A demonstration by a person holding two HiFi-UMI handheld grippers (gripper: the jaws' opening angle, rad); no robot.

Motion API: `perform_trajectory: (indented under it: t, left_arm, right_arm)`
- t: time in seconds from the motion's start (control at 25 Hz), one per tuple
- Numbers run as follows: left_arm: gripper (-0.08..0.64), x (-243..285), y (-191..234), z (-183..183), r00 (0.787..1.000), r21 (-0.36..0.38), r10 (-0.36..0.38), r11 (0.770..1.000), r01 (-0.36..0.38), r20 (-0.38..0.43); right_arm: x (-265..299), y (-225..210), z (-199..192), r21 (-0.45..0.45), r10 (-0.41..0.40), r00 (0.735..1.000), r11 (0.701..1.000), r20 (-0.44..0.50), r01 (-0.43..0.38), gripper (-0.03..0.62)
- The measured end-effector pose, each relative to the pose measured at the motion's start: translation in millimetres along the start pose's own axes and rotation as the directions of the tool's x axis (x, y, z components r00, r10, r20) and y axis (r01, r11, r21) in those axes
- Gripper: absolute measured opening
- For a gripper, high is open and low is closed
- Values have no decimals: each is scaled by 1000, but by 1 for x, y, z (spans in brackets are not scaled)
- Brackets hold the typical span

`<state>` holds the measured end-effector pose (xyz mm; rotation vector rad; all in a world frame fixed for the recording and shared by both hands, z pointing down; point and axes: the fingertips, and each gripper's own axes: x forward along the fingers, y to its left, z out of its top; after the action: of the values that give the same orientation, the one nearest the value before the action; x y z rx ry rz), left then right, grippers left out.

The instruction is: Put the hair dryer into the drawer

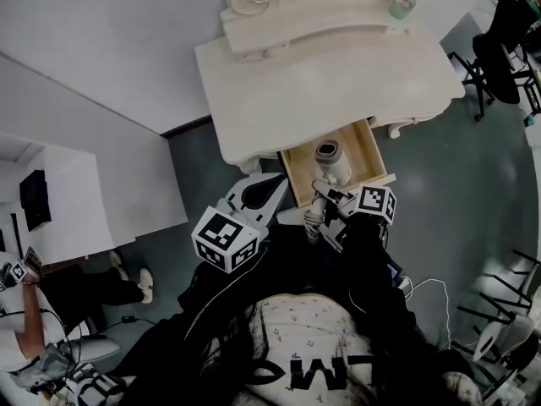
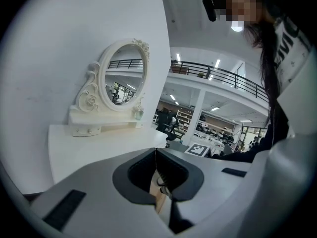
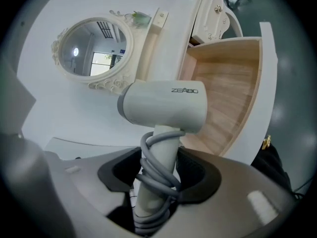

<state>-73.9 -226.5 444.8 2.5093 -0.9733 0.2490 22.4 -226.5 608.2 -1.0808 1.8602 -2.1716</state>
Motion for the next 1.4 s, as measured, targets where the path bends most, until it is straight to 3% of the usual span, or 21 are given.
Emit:
perform_trajectory:
  t: [0.32, 0.56, 0.76, 0.96, 1.12, 1.4]
  left_arm:
    - [0, 23, 4, 6, 999, -15, 42, 999, -42, -18]
    - [0, 36, 9, 7, 997, -20, 75, 997, -75, -19]
    - [0, 43, 10, 9, 996, -19, 91, 996, -92, -20]
    - [0, 42, 16, 9, 992, -26, 126, 992, -126, -23]
    - [0, 37, 24, 8, 987, -33, 160, 986, -161, -30]
    - [0, 30, 34, 4, 978, -44, 204, 978, -205, -40]
  right_arm:
    - [12, -40, 60, 158, -64, 996, 986, 64, 53, 227]
    - [21, -70, 91, 269, -128, 980, 959, 149, 84, 227]
    - [33, -98, 101, 350, -197, 967, 927, 160, 131, 227]
    - [42, -120, 105, 301, -274, 953, 927, 130, 225, 227]
    - [52, -129, 110, 312, -296, 947, 918, 127, 246, 227]
    - [71, -139, 115, 191, -361, 923, 923, 132, 333, 227]
